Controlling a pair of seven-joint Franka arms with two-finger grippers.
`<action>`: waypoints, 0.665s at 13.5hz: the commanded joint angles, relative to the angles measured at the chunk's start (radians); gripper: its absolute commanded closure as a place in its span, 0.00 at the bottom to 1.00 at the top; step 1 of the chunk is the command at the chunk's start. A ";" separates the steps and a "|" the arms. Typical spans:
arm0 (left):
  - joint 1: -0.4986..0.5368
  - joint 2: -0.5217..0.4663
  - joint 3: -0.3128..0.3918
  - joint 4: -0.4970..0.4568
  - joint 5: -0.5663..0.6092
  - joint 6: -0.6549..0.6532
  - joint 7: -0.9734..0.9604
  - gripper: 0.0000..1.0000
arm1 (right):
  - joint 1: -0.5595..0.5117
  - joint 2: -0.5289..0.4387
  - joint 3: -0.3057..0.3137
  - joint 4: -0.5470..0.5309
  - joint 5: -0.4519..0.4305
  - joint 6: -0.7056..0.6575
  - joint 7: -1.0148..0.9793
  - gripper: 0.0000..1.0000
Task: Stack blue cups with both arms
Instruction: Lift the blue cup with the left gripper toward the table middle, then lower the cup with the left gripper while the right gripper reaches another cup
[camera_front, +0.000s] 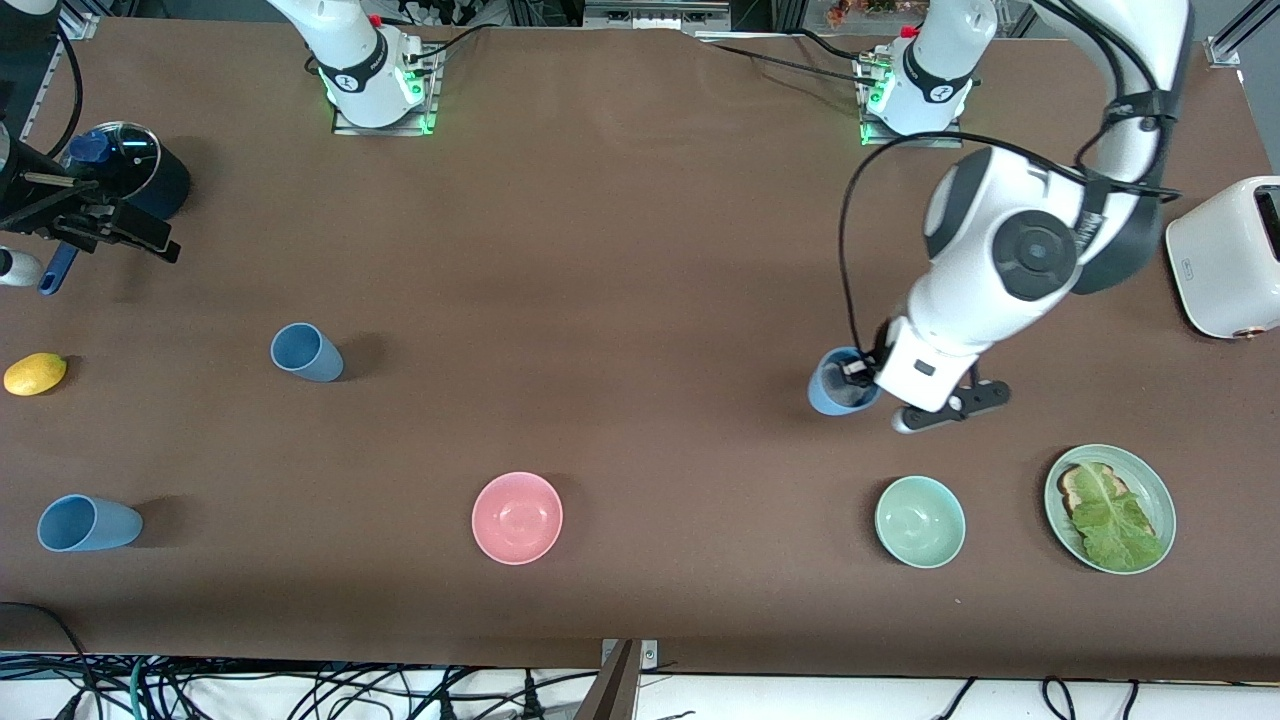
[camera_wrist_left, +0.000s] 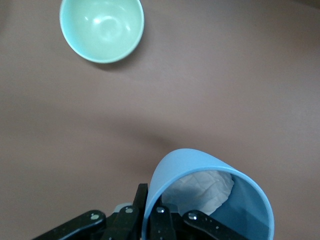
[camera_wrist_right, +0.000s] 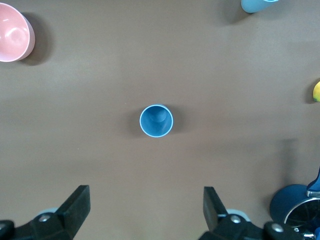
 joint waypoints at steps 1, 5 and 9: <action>-0.098 -0.009 0.005 0.000 0.034 -0.022 -0.191 1.00 | -0.010 -0.001 0.007 0.000 0.013 0.004 0.013 0.00; -0.252 0.024 0.003 0.000 0.034 -0.004 -0.352 1.00 | 0.030 0.105 0.016 0.006 -0.087 -0.002 -0.004 0.00; -0.341 0.100 -0.003 -0.001 0.031 0.117 -0.436 1.00 | 0.051 0.170 0.005 0.012 -0.098 0.010 0.013 0.00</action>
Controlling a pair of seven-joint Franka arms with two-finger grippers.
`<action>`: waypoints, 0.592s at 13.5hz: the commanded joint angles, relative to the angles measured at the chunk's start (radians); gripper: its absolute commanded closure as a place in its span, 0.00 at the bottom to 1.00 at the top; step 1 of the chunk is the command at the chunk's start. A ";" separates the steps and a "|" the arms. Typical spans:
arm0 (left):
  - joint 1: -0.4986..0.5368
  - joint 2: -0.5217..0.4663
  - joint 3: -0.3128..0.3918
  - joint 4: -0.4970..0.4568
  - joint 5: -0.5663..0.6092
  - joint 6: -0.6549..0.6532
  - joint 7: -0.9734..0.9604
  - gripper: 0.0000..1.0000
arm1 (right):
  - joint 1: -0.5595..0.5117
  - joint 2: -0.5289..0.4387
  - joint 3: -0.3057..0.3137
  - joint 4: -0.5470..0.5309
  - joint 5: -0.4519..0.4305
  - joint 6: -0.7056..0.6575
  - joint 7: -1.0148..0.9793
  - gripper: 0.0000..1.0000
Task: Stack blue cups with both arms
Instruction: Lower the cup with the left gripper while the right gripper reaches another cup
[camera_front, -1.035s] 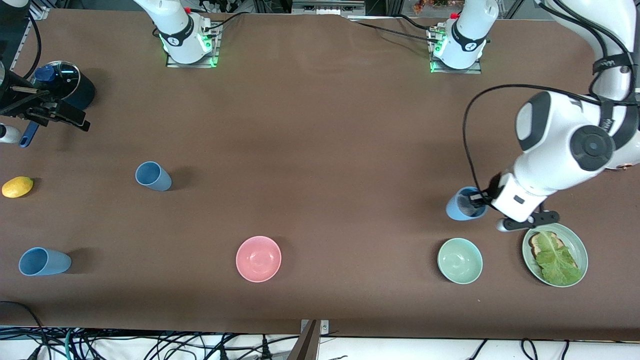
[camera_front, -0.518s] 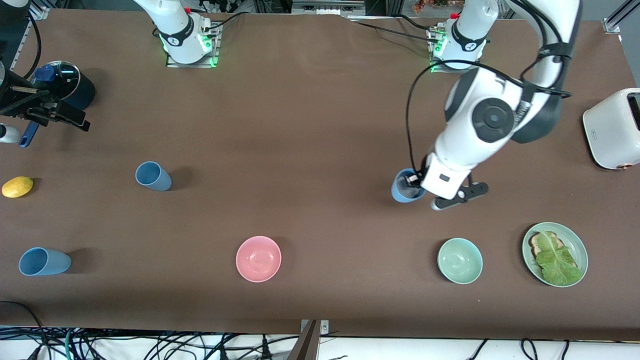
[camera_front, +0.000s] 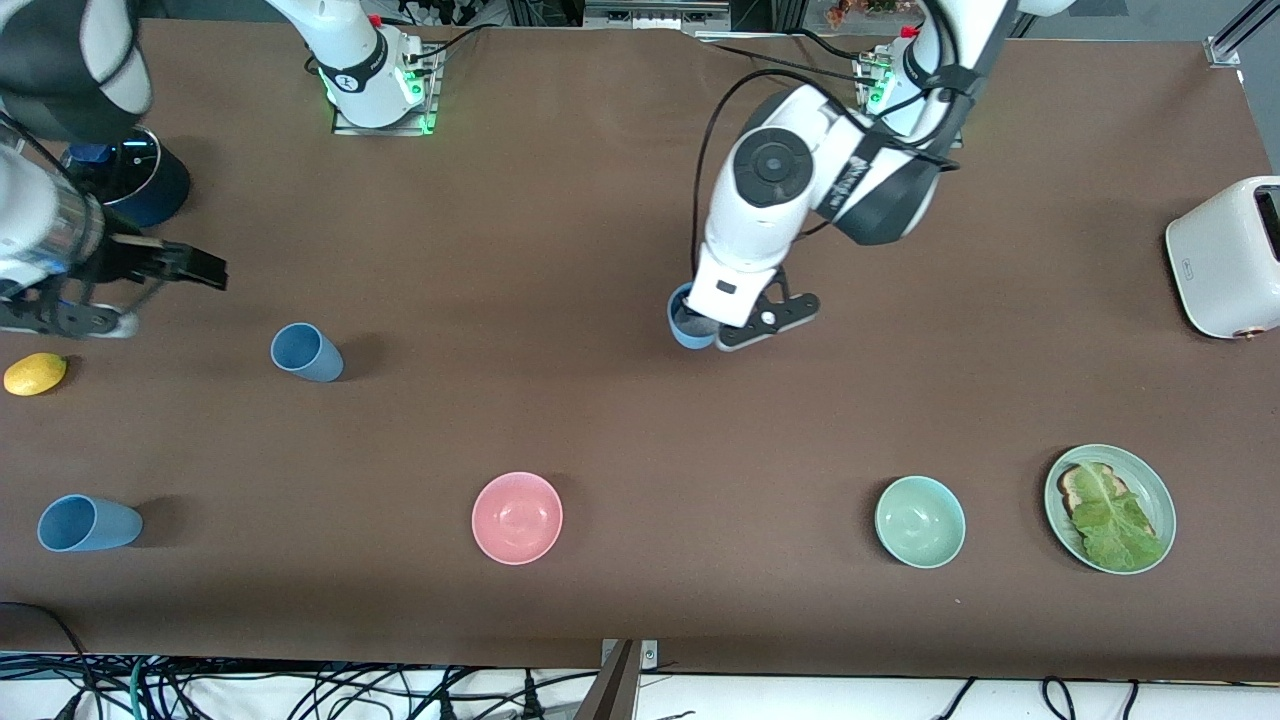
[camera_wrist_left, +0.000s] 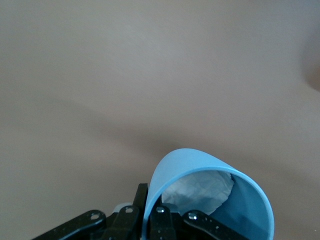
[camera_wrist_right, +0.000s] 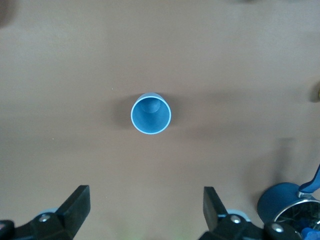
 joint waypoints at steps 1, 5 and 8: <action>-0.056 0.064 0.006 0.006 0.028 0.087 -0.074 1.00 | -0.030 0.064 -0.007 0.018 -0.007 0.010 -0.005 0.00; -0.078 0.153 0.006 -0.006 0.029 0.222 -0.089 1.00 | -0.061 0.103 -0.014 -0.042 -0.018 0.135 -0.028 0.00; -0.080 0.189 0.006 -0.009 0.029 0.270 -0.089 1.00 | -0.064 0.095 -0.022 -0.178 -0.012 0.319 -0.089 0.00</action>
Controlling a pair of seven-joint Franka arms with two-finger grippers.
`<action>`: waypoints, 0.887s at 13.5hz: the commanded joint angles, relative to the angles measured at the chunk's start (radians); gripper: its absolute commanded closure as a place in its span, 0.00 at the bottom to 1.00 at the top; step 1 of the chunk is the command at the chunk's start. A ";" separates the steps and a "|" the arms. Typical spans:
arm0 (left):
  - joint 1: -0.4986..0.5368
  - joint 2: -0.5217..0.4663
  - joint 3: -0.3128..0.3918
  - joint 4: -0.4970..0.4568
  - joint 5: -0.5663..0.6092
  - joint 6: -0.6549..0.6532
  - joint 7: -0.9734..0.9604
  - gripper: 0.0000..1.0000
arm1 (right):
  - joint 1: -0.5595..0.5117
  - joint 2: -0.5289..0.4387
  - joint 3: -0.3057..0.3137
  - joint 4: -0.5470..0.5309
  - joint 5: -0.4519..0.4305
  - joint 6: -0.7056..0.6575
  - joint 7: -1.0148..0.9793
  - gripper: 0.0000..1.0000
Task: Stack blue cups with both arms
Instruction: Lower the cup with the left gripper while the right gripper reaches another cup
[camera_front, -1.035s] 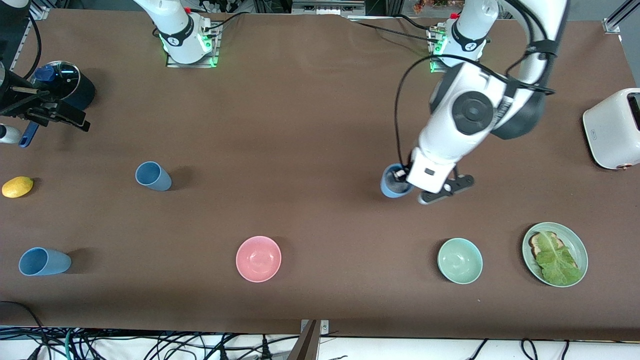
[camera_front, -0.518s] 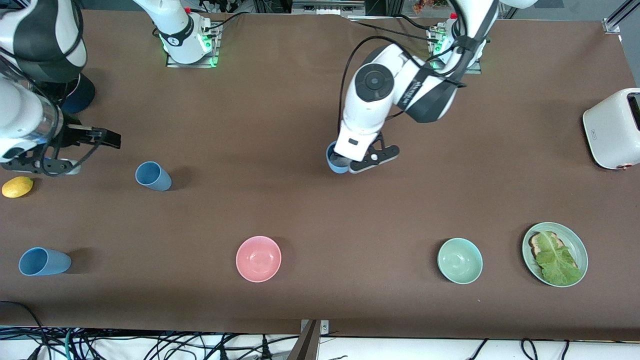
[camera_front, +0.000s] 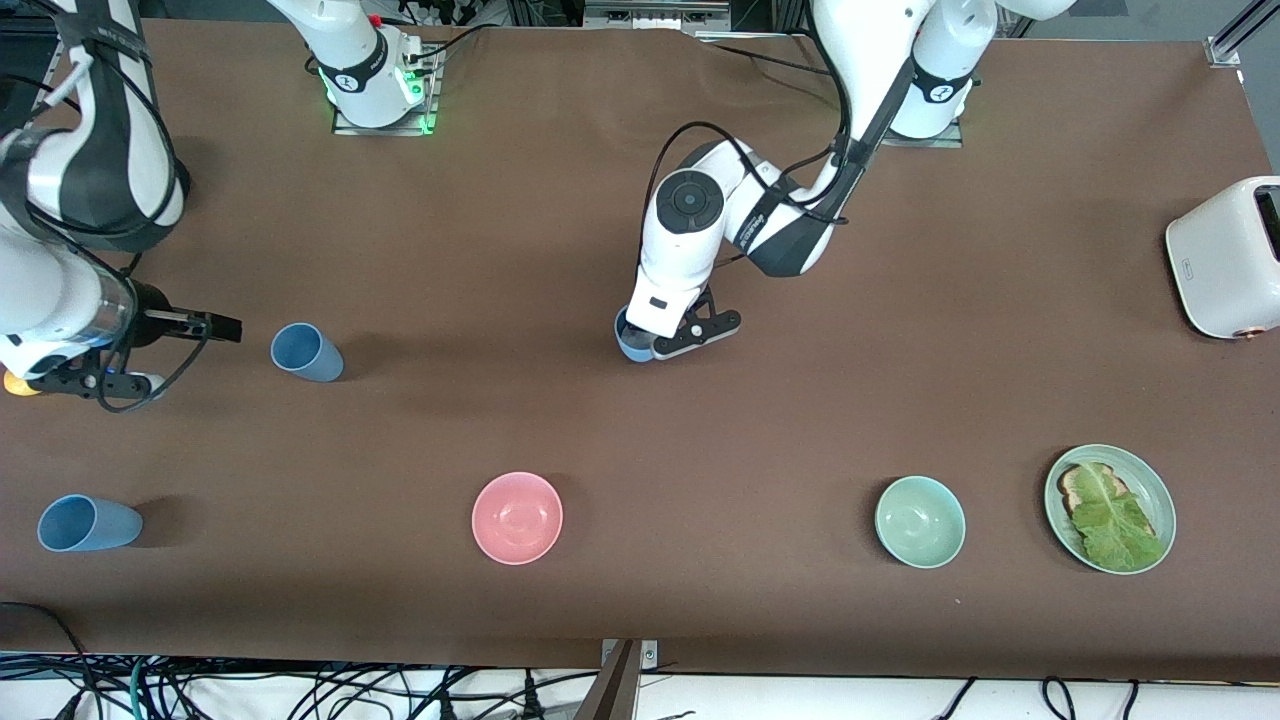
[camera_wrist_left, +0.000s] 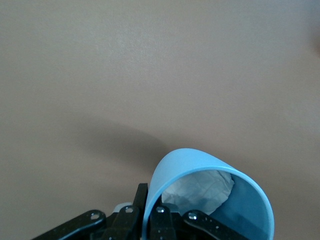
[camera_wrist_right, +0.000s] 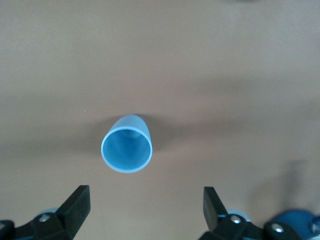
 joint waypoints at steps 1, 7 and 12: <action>-0.007 0.013 0.005 -0.003 0.029 0.030 -0.022 1.00 | -0.005 -0.026 -0.008 -0.134 -0.006 0.149 -0.050 0.00; -0.008 0.061 0.004 0.000 0.029 0.089 -0.022 0.79 | -0.009 -0.019 -0.042 -0.359 0.003 0.474 -0.100 0.00; -0.005 0.044 0.002 0.000 0.029 0.079 -0.033 0.73 | -0.009 -0.013 -0.041 -0.422 0.007 0.540 -0.086 0.00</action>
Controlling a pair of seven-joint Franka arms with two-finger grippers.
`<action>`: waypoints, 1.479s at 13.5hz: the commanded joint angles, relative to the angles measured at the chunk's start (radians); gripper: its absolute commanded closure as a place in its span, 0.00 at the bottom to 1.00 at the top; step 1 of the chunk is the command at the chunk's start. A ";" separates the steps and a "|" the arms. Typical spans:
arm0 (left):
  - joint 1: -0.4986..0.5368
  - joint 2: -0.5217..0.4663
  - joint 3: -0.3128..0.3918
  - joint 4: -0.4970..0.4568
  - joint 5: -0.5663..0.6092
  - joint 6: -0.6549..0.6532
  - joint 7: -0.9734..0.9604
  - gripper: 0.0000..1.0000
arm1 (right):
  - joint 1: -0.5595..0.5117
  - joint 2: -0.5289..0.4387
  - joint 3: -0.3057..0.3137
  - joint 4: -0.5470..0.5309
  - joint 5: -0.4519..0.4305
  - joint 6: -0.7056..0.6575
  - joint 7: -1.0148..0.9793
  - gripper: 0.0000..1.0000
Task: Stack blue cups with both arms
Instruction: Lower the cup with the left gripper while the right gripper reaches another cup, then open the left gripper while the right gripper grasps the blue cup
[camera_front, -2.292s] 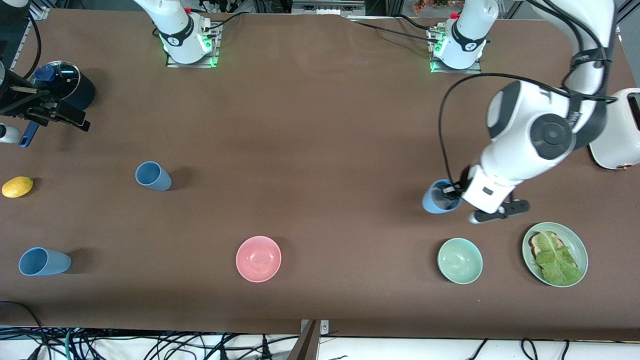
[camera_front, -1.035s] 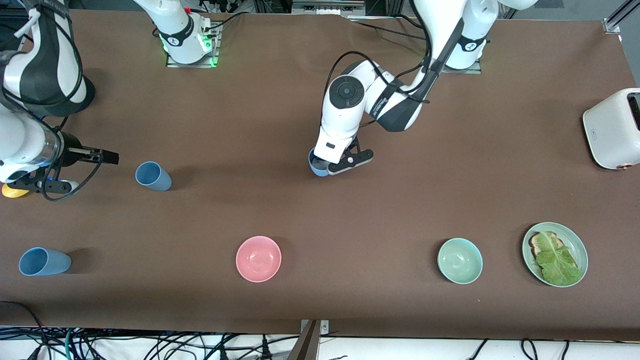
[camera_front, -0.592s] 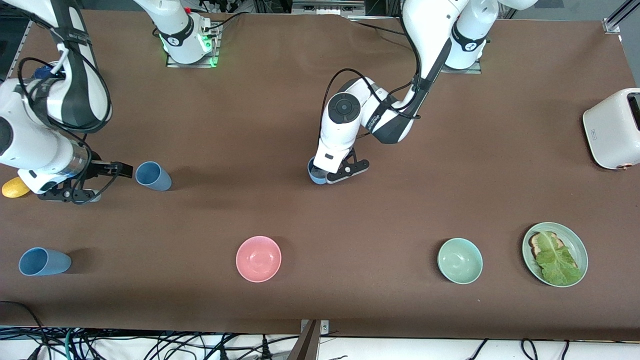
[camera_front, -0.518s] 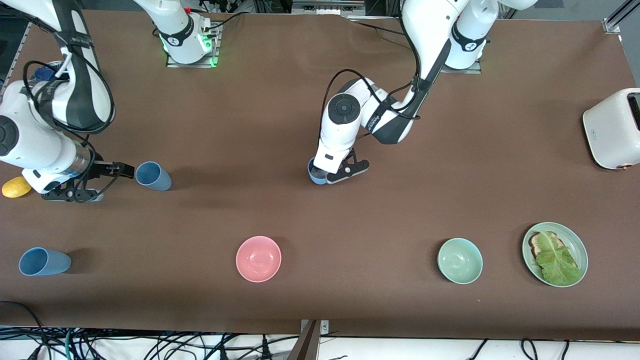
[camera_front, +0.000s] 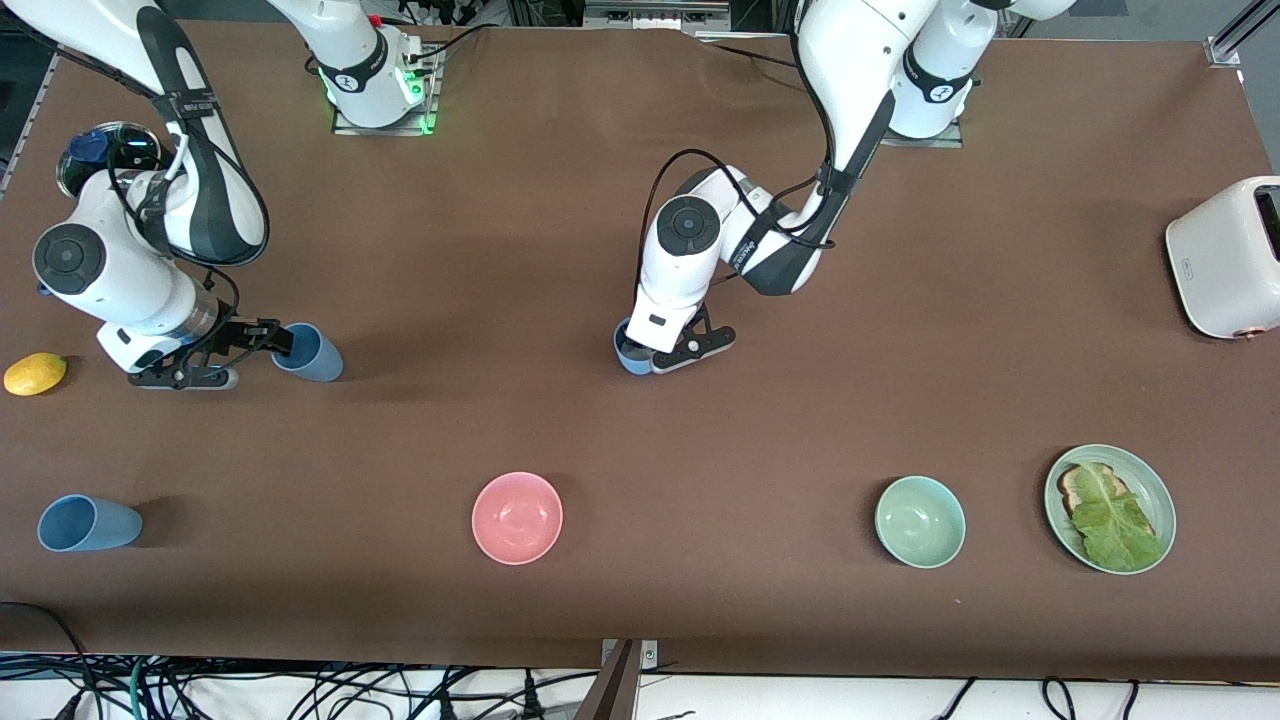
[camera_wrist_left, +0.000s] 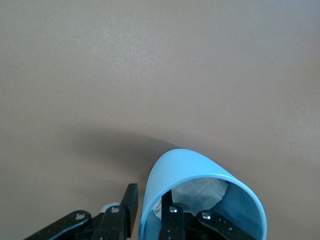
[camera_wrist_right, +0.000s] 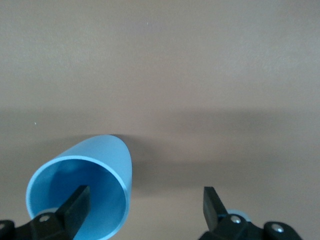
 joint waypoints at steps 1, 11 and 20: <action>-0.003 -0.030 0.002 -0.002 0.029 -0.017 -0.030 0.73 | -0.006 -0.013 0.005 -0.027 0.007 0.020 -0.003 0.00; 0.061 -0.199 0.002 0.011 0.011 -0.263 -0.021 0.09 | -0.002 0.018 0.013 -0.022 0.070 0.006 0.002 1.00; 0.369 -0.426 -0.001 0.132 -0.061 -0.720 0.428 0.01 | 0.100 0.019 0.281 0.355 0.067 -0.431 0.558 1.00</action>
